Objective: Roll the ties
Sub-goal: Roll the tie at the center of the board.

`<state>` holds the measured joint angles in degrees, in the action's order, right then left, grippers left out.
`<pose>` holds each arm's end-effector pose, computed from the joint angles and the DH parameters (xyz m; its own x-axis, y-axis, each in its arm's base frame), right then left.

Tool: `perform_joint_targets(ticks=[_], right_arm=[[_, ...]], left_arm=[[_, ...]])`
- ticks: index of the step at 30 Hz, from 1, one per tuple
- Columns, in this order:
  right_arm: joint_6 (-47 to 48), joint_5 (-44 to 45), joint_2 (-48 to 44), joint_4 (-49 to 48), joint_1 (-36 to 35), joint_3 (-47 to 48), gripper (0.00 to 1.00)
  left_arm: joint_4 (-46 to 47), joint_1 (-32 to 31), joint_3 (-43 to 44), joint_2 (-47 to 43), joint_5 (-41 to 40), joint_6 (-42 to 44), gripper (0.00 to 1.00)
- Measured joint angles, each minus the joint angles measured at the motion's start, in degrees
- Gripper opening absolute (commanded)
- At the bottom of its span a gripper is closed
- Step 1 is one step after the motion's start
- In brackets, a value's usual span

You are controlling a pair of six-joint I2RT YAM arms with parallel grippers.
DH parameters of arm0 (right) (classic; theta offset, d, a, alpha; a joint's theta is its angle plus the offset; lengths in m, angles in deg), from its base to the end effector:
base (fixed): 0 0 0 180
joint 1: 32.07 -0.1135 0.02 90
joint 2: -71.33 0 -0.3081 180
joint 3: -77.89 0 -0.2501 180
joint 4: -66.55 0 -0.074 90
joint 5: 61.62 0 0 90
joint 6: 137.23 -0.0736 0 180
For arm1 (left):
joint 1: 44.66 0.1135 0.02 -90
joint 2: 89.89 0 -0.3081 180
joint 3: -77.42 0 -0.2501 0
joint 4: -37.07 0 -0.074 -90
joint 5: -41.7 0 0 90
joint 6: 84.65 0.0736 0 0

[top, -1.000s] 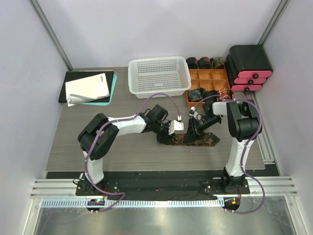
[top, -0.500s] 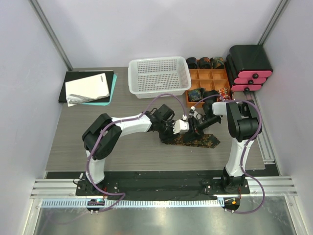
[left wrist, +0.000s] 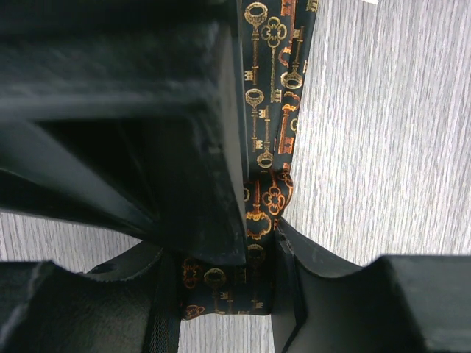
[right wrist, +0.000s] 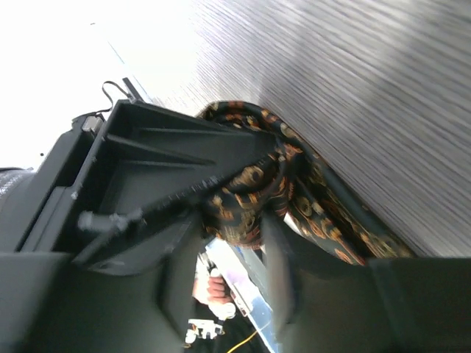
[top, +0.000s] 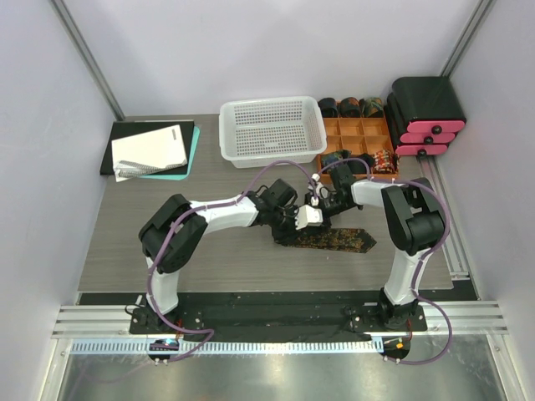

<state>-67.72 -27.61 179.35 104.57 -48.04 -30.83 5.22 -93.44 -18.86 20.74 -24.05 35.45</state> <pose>0.3159 0.1539 0.1458 -0.9961 -0.0814 0.0337 -0.0157 0.5405 0.8412 0.2572 -0.3394 0.1680 -0.0731 0.7774 -0.6248 0.9973 0.0586 -0.0437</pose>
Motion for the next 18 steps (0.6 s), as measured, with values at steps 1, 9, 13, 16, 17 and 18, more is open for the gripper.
perform_joint_targets(ticks=[1,9,13,16,17,18], right_arm=[[-0.63,0.17,0.02,-0.7,-0.63,-0.04,0.31],[-0.39,-0.13,0.68,-0.52,-0.57,0.11,0.01],[1.57,-0.09,1.46,0.72,0.42,0.26,0.01],[3.37,-0.2,2.89,2.47,1.62,0.5,0.01],[3.91,-0.26,3.43,3.1,2.03,0.66,0.01],[4.68,-0.31,4.24,4.24,2.38,0.87,0.01]], left_arm=[[0.04,0.0,-0.02,0.0,-0.02,0.07,0.34],[0.33,0.66,-0.24,-0.13,0.17,0.13,0.5],[0.42,1.86,-0.31,-0.15,2.86,0.04,0.63],[0.55,3.76,-1.07,-0.68,5.55,-1.01,0.7],[0.83,4.48,-1.64,-1.03,6.32,-1.31,0.71],[1.16,5.07,-2.64,-1.77,6.84,-1.9,0.73]])
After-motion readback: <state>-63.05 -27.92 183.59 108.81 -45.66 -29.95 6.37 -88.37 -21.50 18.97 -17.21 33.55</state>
